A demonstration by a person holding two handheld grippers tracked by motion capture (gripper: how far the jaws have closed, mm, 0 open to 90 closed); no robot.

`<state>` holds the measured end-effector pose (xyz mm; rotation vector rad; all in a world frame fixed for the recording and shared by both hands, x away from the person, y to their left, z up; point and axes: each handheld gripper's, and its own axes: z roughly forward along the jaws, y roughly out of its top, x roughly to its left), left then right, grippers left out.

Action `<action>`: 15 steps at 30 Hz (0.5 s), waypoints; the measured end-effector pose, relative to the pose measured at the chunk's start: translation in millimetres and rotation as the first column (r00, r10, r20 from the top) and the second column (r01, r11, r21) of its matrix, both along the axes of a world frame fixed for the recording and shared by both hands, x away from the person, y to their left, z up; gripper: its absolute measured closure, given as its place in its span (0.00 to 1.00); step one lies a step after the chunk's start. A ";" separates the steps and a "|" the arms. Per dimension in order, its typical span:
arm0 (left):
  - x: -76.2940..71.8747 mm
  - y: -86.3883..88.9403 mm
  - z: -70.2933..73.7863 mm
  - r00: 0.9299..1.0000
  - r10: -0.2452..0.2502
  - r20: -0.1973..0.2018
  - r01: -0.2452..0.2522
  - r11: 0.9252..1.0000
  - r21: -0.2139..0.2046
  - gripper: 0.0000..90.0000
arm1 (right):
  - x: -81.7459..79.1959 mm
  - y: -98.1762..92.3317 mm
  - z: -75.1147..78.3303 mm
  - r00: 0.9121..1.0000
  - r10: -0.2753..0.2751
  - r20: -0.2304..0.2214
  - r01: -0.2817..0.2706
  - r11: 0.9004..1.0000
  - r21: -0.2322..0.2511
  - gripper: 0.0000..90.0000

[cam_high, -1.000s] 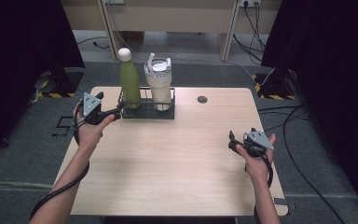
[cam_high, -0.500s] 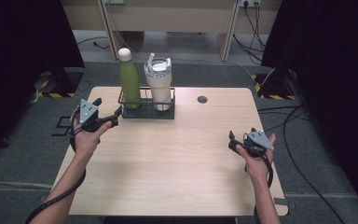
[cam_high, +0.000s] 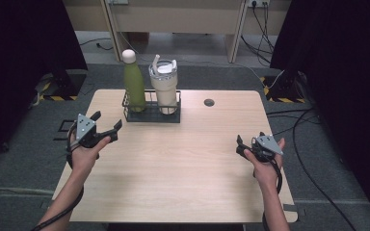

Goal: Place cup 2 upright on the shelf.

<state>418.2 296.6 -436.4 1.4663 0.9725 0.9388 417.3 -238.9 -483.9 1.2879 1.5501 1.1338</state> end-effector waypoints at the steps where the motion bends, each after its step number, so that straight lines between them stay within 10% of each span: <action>1: -2.1 0.9 -1.2 1.000 0.001 -0.002 -0.001 1.000 0.001 0.14 | 0.1 0.3 -0.3 1.000 0.002 -0.001 -0.002 1.000 0.001 0.15; 15: -23.5 5.8 -17.6 0.999 -0.004 -0.032 0.004 1.000 0.018 0.14 | -0.2 0.9 -1.2 1.000 0.001 -0.004 -0.001 1.000 0.000 0.15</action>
